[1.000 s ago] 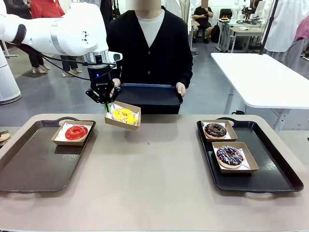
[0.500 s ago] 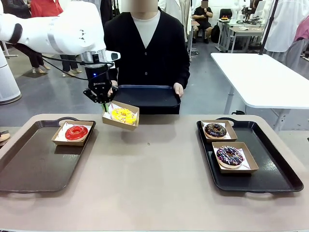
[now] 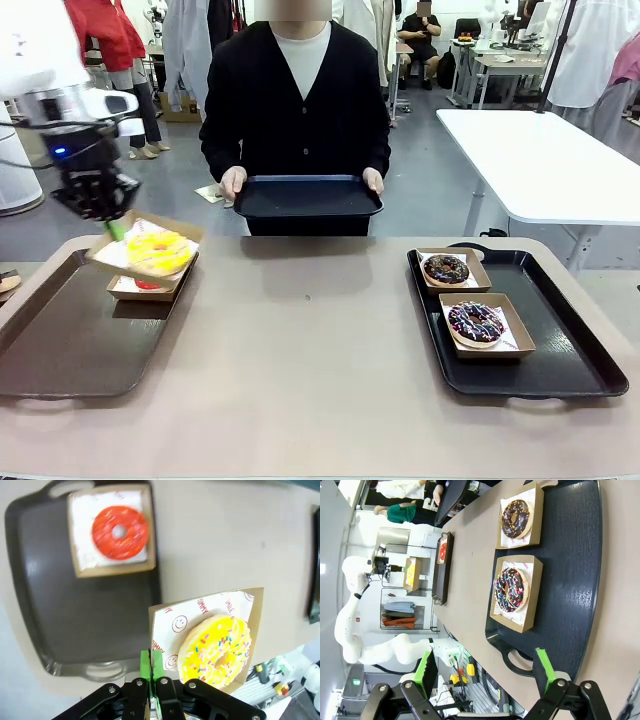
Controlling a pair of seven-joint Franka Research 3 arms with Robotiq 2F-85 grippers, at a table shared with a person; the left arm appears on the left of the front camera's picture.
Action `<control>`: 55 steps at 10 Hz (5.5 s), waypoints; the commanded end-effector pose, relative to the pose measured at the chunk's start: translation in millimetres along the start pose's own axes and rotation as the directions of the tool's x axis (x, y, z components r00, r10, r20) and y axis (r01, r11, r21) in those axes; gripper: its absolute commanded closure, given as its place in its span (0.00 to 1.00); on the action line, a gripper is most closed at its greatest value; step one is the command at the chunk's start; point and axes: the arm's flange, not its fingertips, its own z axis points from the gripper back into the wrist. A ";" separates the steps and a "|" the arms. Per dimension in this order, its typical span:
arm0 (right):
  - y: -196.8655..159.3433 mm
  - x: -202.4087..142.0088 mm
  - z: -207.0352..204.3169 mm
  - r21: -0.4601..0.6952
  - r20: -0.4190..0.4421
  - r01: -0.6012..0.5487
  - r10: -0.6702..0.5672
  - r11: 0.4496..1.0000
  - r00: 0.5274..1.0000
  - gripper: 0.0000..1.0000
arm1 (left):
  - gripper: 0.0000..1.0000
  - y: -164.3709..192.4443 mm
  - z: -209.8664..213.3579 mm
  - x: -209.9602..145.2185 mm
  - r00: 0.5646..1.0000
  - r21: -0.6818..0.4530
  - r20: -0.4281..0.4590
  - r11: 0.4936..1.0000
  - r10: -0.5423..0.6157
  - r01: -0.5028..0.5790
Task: Individually package the donuts and arrange them on the tray.
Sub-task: Place the picked Paper togo box on the Handle tray.
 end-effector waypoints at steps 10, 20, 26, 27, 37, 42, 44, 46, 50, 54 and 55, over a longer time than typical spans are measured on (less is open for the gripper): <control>2.4 -4.6 -2.1 -0.005 -0.005 0.003 -0.003 1.000 1.000 0.00 | 0.99 83.8 -43.8 -42.0 0.999 0.122 -0.020 0.991 0.050 -0.047; 2.4 -4.6 -2.1 -0.005 -0.005 0.003 -0.003 1.000 1.000 0.00 | 0.99 107.8 -53.5 -38.0 0.999 0.049 0.012 0.998 0.041 -0.041; 2.4 -4.6 -2.1 -0.005 -0.005 0.003 -0.003 1.000 1.000 0.00 | 0.99 152.3 -104.5 -51.0 0.999 -0.019 0.032 0.999 0.031 -0.030; 2.4 -4.6 -2.1 -0.005 -0.005 0.003 -0.003 1.000 1.000 0.00 | 0.99 155.4 -112.9 -50.6 0.999 -0.042 0.041 0.999 0.033 -0.031; 2.4 -4.6 -2.1 -0.005 -0.005 0.003 -0.003 1.000 1.000 0.00 | 0.00 161.6 -136.0 -49.0 0.998 -0.039 -0.011 0.997 0.069 -0.069; 2.4 -4.6 -2.1 -0.005 -0.005 0.003 -0.003 1.000 1.000 0.00 | 0.00 159.5 -120.2 -56.6 0.998 -0.030 -0.018 0.998 0.054 -0.054; 2.4 -4.6 -2.1 -0.005 -0.005 0.003 -0.003 1.000 1.000 0.00 | 0.00 156.8 -90.5 -68.6 0.999 -0.201 -0.034 0.979 0.006 -0.013; 2.4 -4.6 -2.1 -0.005 -0.005 0.003 -0.003 1.000 1.000 0.00 | 0.00 174.1 -45.3 -83.5 0.998 -0.440 0.029 0.895 -0.063 0.070; 2.4 -4.6 -2.1 -0.005 -0.005 0.003 -0.003 1.000 1.000 0.00 | 0.00 237.6 -13.8 -85.2 0.966 -0.759 0.247 0.605 -0.074 0.240; 2.4 -4.6 -2.1 -0.005 -0.005 0.003 -0.003 1.000 1.000 0.00 | 0.00 297.3 -46.7 -66.9 0.964 -0.880 0.267 0.409 0.001 0.243; 2.4 -4.6 -2.1 -0.005 -0.005 0.003 -0.003 1.000 1.000 0.00 | 0.00 311.3 -57.3 -67.6 0.972 -0.889 0.234 0.410 0.025 0.203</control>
